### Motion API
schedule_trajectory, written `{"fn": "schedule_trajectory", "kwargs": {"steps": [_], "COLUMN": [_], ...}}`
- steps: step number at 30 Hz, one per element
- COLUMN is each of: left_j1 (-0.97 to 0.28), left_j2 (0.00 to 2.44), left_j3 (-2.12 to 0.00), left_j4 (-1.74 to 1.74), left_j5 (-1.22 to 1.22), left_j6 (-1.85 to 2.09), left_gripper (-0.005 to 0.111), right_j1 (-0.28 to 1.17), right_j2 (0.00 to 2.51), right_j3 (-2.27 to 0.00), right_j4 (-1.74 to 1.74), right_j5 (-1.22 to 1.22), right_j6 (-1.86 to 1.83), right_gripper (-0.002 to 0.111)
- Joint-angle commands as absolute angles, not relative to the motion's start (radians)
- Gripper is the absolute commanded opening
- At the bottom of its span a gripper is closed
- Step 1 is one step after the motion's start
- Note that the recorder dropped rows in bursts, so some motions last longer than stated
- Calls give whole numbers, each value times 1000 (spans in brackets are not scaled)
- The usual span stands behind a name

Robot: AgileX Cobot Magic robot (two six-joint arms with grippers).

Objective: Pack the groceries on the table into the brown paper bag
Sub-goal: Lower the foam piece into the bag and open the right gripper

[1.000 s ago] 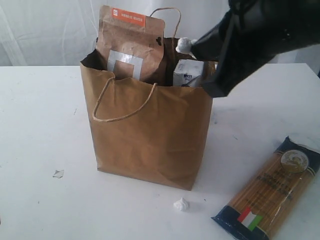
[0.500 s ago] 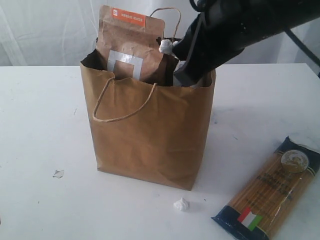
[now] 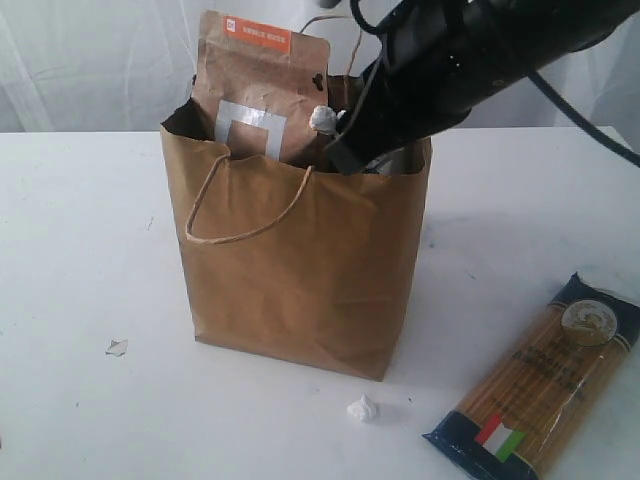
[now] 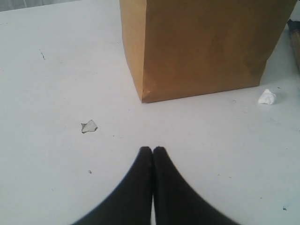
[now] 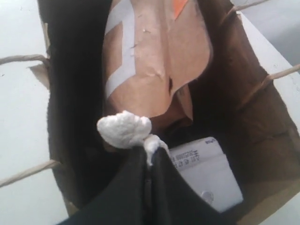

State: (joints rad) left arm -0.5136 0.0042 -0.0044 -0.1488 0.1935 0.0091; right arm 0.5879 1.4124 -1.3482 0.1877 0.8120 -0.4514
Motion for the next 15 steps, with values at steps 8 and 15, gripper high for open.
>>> {"fn": "schedule_trajectory", "kwargs": {"steps": [8, 15], "left_j1": [-510, -510], "left_j2": [0, 0], "left_j3": [0, 0], "left_j4": [-154, -154], "left_j5": [194, 194], "left_j6": [0, 0], "left_gripper": [0, 0], "right_j1": [590, 590], "right_j2": [1459, 1474], "right_j3": [-1385, -1385], "right_j4": [190, 192], "right_j5": [874, 874], "right_j6": [-380, -381], "right_gripper": [0, 0]}}
